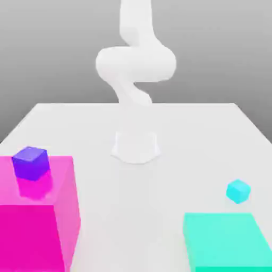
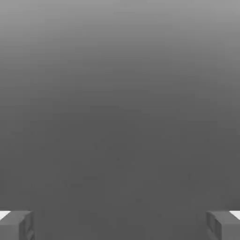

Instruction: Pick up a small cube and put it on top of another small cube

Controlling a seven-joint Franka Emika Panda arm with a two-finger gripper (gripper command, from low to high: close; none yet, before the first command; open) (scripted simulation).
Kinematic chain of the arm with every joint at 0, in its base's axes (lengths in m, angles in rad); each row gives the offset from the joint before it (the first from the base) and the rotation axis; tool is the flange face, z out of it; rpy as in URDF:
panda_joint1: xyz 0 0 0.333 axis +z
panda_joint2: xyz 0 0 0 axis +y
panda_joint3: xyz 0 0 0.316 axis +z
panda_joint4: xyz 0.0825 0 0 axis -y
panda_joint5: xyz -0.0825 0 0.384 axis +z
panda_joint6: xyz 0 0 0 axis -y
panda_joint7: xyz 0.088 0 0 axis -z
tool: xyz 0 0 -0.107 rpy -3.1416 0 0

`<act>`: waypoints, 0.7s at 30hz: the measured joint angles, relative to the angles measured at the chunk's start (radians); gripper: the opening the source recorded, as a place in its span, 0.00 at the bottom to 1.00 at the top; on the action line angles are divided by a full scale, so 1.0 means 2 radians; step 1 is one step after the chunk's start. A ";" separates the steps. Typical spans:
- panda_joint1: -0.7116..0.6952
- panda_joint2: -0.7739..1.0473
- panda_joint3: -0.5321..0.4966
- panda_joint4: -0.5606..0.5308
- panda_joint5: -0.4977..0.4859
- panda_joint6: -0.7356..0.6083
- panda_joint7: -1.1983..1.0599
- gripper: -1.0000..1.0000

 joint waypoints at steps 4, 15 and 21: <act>-0.045 0.059 -0.019 -0.018 -0.021 0.038 0.024 0.50; -0.160 0.222 -0.101 -0.069 -0.055 0.144 0.076 0.50; -0.208 0.312 -0.159 -0.098 -0.033 0.204 0.075 0.50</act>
